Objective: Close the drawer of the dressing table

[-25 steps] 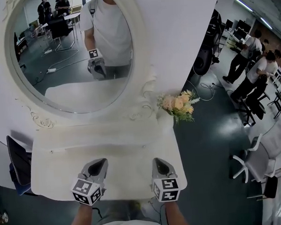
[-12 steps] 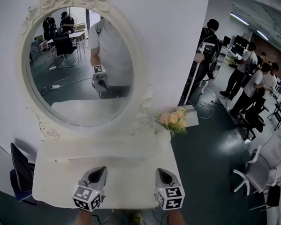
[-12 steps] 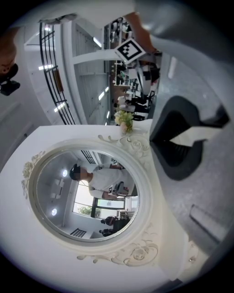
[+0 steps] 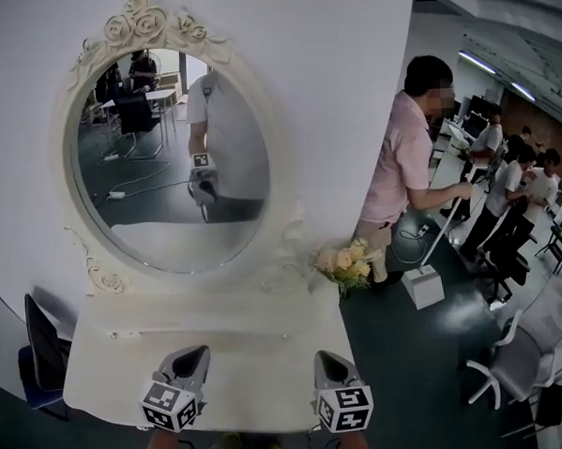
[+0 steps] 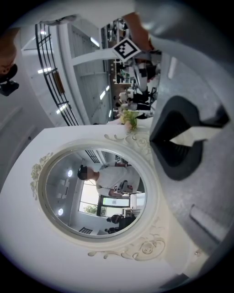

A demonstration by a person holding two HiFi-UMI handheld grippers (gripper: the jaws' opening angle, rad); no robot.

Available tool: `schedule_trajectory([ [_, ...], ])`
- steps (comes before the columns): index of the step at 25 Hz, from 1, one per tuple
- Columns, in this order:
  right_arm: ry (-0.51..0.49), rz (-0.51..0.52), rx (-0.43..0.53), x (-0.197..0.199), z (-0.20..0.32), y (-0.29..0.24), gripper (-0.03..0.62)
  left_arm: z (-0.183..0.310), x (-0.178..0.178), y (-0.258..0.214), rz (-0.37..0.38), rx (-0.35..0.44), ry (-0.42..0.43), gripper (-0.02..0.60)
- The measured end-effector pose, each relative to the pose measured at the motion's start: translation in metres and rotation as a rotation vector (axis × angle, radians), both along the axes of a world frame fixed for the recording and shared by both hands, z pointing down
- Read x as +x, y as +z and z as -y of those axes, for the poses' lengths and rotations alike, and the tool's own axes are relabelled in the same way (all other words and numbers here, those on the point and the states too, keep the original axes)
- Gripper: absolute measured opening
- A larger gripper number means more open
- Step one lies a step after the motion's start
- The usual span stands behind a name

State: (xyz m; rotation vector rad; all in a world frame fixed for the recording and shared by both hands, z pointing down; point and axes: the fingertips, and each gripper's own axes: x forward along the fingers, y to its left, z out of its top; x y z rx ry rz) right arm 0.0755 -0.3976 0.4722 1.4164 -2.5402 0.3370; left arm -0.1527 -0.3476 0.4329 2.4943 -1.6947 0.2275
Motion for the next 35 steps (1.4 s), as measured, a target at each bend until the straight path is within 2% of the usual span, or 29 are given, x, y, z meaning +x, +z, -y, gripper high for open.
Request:
schedule_trajectory([
  [9,0.031,-0.013,0.031,0.024,0.006,-0.009,0.002,0.003,0.000,-0.012,0.015,0.045,-0.020,-0.002],
  [20,0.009,-0.015,0.054,0.026,0.000,-0.023,0.002,-0.003,-0.004,-0.020,0.000,0.060,-0.040,-0.002],
  [35,0.052,-0.030,0.062,0.039,-0.003,-0.018,0.002,-0.008,-0.002,-0.022,-0.013,0.078,-0.033,-0.002],
])
